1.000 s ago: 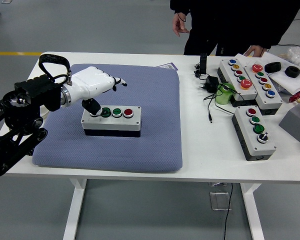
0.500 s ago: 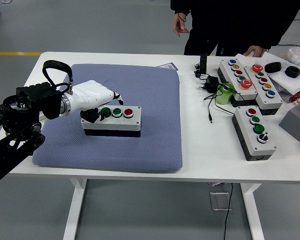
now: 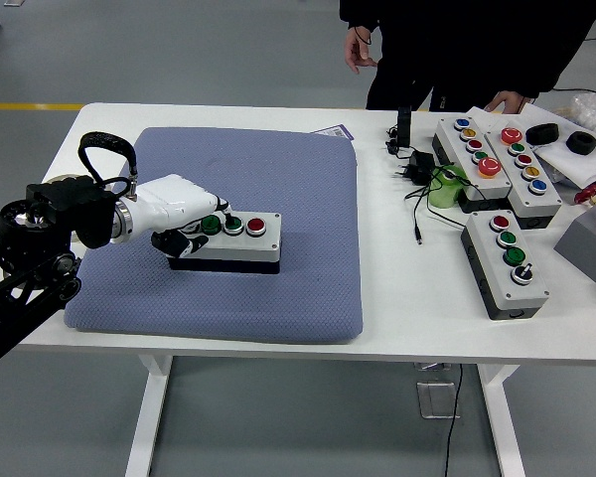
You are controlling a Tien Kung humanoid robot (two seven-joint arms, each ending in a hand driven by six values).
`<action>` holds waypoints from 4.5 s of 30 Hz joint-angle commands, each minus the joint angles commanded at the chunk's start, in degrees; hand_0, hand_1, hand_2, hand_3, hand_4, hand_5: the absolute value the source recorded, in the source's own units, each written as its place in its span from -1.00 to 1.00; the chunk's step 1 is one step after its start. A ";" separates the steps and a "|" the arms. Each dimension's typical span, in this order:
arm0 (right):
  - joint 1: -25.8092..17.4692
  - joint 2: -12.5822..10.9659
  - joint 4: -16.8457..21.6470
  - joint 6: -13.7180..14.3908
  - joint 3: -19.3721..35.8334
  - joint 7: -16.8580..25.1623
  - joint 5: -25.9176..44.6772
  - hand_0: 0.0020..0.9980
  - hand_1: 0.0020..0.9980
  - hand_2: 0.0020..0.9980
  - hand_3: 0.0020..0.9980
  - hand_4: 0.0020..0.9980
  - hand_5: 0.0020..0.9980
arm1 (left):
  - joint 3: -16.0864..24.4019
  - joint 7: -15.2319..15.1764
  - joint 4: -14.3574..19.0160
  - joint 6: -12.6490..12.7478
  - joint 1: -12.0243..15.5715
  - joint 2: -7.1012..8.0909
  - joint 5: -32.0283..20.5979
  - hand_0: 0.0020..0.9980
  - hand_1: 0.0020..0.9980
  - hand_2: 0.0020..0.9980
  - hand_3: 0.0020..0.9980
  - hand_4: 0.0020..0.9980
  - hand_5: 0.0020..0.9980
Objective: Pick up the button,place it on the desk,press the button,press the button
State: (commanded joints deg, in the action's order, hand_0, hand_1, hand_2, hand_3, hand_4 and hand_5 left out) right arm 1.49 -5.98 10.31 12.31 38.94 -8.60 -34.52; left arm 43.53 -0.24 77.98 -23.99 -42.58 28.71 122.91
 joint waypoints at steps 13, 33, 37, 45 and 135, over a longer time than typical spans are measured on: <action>0.18 -0.09 0.00 0.01 -0.25 0.09 0.21 0.58 0.53 0.51 0.21 -0.53 -0.66 | 1.39 -0.56 1.23 1.95 -0.56 -0.80 -1.83 -0.87 -1.00 -0.98 0.52 0.10 -1.00; 0.39 -0.17 0.00 0.10 -0.95 0.23 0.68 0.58 0.53 0.51 0.21 -0.53 -0.66 | -0.44 -0.48 -1.51 1.98 -2.60 -4.05 -3.62 -0.87 -1.00 -0.98 0.52 0.09 -1.00; 0.43 -0.21 0.00 0.09 -0.96 0.23 0.67 0.58 0.53 0.51 0.21 -0.53 -0.66 | -1.05 -0.18 -2.14 1.11 -2.32 -3.97 -3.92 -0.87 -1.00 -0.97 0.52 0.10 -1.00; 0.40 -0.26 0.00 0.07 -1.04 0.22 0.67 0.58 0.53 0.51 0.21 -0.52 -0.66 | -2.01 0.33 -3.96 0.66 -1.68 -4.40 -4.17 -0.87 -1.00 -0.97 0.53 0.11 -1.00; 1.06 0.01 0.00 0.61 0.17 0.48 -0.16 0.58 0.53 0.51 0.21 -0.53 -0.66 | 23.50 2.48 -25.82 26.15 3.79 -6.64 -84.93 0.73 0.78 0.88 0.92 0.62 1.00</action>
State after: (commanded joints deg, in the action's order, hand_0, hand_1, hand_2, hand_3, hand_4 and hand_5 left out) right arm 2.55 -5.97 10.31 12.92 39.11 -8.13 -34.68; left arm 67.03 2.23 52.15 2.16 -38.79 22.07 37.98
